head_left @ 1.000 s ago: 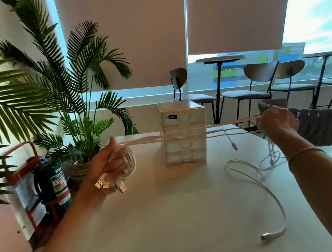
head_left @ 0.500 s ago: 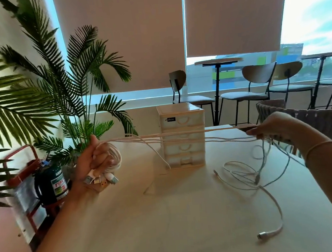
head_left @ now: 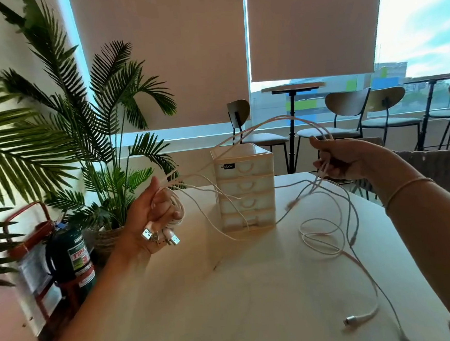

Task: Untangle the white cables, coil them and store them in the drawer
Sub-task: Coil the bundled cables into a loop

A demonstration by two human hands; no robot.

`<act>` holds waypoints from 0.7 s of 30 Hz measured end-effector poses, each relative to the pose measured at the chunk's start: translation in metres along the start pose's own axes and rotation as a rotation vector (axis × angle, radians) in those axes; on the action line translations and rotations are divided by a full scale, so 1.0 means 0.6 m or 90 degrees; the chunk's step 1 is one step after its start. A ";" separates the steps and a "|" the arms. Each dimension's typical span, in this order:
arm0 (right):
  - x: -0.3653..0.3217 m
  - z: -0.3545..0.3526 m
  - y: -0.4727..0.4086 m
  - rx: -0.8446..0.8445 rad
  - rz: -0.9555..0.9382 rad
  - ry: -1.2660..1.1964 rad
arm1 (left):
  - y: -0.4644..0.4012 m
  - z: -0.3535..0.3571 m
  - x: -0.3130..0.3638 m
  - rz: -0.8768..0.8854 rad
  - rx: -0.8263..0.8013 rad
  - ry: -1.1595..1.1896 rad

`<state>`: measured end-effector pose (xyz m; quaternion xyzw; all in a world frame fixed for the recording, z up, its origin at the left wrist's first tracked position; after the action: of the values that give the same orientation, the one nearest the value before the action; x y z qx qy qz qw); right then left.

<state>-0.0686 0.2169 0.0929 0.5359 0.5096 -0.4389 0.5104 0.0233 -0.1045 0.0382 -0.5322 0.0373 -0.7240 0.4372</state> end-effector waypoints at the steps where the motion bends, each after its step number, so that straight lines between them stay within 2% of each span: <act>1: -0.004 0.001 0.000 -0.013 -0.010 0.001 | -0.001 -0.002 -0.003 0.001 0.010 -0.009; 3: -0.012 0.005 0.004 -0.019 -0.029 0.100 | -0.001 -0.007 -0.004 0.006 0.032 -0.018; 4: -0.016 0.000 0.007 0.015 -0.038 0.223 | 0.002 -0.012 -0.001 0.010 0.044 -0.018; 6: -0.018 -0.027 -0.001 0.135 -0.052 0.515 | 0.011 -0.019 0.007 0.014 0.050 -0.004; 8: -0.015 -0.059 -0.012 0.283 -0.050 0.691 | 0.021 -0.024 0.014 -0.002 0.032 0.020; 10: 0.003 -0.097 -0.028 0.398 -0.013 0.679 | 0.030 -0.026 0.023 -0.008 0.015 0.022; 12: 0.009 -0.108 -0.024 0.448 -0.016 0.612 | 0.036 -0.026 0.028 -0.004 0.013 0.031; 13: 0.009 -0.105 -0.021 0.453 -0.020 0.639 | 0.036 -0.026 0.028 -0.002 0.015 0.039; 15: 0.011 -0.083 -0.029 0.385 -0.006 0.760 | 0.031 -0.021 0.025 -0.007 0.018 0.049; 18: 0.042 -0.049 -0.055 0.184 0.138 0.955 | 0.013 -0.005 0.011 -0.013 0.019 0.039; 21: 0.089 -0.028 -0.117 -0.029 0.191 1.087 | 0.001 0.009 -0.007 -0.041 0.033 0.034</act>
<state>-0.1339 0.2360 0.0344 0.7334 0.6508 0.1958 0.0165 0.0280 -0.0998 0.0372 -0.5022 0.0124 -0.7523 0.4262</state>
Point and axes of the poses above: each hand's wrist, its own y-axis away from the middle knuckle, its own z-axis out of the palm, x = y × z, the point moved 5 cm from there along -y, towards the middle knuckle, and after that the axes turned 1 degree about -y, right-handed, at the moved point
